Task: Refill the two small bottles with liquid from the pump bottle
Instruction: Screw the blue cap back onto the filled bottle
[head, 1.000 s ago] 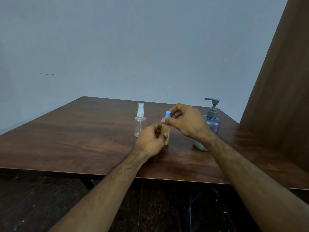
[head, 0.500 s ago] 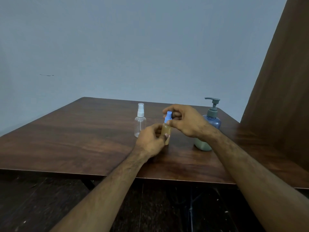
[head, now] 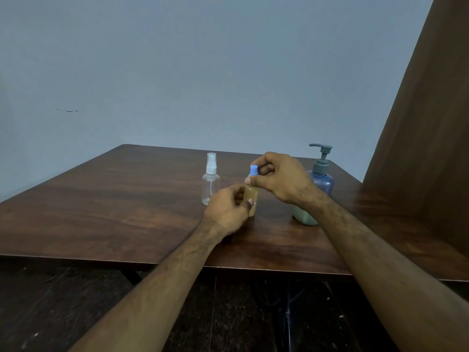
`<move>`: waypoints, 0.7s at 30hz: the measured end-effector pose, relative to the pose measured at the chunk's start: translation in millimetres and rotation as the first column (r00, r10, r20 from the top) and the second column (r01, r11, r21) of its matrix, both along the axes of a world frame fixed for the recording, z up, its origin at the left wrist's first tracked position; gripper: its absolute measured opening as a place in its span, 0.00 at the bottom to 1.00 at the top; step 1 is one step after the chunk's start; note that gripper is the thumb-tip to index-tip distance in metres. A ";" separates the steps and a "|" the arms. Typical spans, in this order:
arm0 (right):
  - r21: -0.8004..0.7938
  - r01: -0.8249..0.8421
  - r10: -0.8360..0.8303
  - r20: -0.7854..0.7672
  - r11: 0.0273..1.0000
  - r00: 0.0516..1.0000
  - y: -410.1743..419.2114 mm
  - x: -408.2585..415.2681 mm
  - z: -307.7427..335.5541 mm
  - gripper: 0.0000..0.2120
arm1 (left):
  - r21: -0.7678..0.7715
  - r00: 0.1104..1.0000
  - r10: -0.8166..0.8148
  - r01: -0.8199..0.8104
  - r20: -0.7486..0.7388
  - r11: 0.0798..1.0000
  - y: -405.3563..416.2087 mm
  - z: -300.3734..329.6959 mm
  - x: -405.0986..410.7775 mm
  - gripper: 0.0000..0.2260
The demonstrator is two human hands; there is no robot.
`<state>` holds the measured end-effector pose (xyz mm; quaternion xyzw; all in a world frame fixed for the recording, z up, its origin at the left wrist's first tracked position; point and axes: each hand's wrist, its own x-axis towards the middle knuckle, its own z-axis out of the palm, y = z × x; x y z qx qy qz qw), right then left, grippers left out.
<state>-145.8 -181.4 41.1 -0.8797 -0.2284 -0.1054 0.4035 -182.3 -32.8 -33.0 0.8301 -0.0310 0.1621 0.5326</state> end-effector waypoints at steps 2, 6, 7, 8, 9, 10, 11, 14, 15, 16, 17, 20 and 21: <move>-0.024 -0.019 0.019 0.007 1.000 1.000 -0.6 0.1 0.4 0.12 | 0.000 1.000 0.003 -0.003 0.000 1.000 0.3 -0.6 -0.1 0.13; -0.085 -0.119 0.117 -0.021 0.989 0.993 -5.5 1.0 3.1 0.13 | -0.018 1.000 0.002 -0.002 -0.002 1.000 0.3 -1.3 0.5 0.13; -0.094 -0.135 0.133 -0.026 0.986 0.991 -6.4 0.8 3.4 0.13 | -0.018 1.000 0.002 -0.002 -0.001 1.000 0.2 -1.5 0.9 0.13; -0.105 -0.143 0.141 -0.030 0.984 0.990 -7.2 0.4 3.5 0.14 | -0.013 1.000 0.003 -0.003 -0.001 1.000 0.2 -1.4 0.8 0.13; -0.117 -0.145 0.142 -0.032 0.983 0.989 -7.8 0.1 3.4 0.15 | -0.007 1.000 0.005 -0.005 -0.003 1.000 0.2 -1.1 0.8 0.13; -0.126 -0.145 0.142 -0.031 0.981 0.989 -8.3 -0.3 2.8 0.15 | -0.003 1.000 0.005 -0.005 -0.005 1.000 0.1 -1.0 0.7 0.13; -0.126 -0.147 0.144 -0.031 0.981 0.989 -8.7 -0.5 2.1 0.16 | 0.000 1.000 0.004 -0.004 -0.005 1.000 -0.2 -1.1 0.7 0.13; -0.100 -0.152 0.150 -0.022 0.983 0.988 -7.0 -2.1 1.6 0.17 | -0.001 1.000 0.008 -0.008 -0.003 1.000 -0.7 -0.7 -0.3 0.12; -0.100 -0.145 0.145 -0.010 0.984 0.989 -5.9 -2.0 1.9 0.17 | -0.005 1.000 0.009 -0.009 -0.001 1.000 -0.8 -0.7 -0.4 0.11; -0.110 -0.133 0.135 0.008 0.985 0.991 -5.2 -1.4 2.3 0.15 | -0.004 1.000 0.008 -0.008 0.000 1.000 -0.7 -0.6 -0.6 0.11; -0.126 -0.116 0.121 0.030 0.985 0.992 -4.4 -0.7 2.4 0.13 | 0.004 1.000 0.009 -0.009 0.002 1.000 -0.6 -0.3 -0.8 0.11; -0.121 -0.036 0.044 0.067 0.992 0.997 -0.8 -1.2 2.2 0.15 | 0.022 1.000 0.009 -0.009 0.005 1.000 0.4 -0.2 -1.2 0.11; -0.101 -0.028 0.034 0.059 0.994 0.998 -0.5 -1.8 2.7 0.15 | 0.017 1.000 0.007 -0.007 0.006 1.000 0.4 -0.6 -0.7 0.11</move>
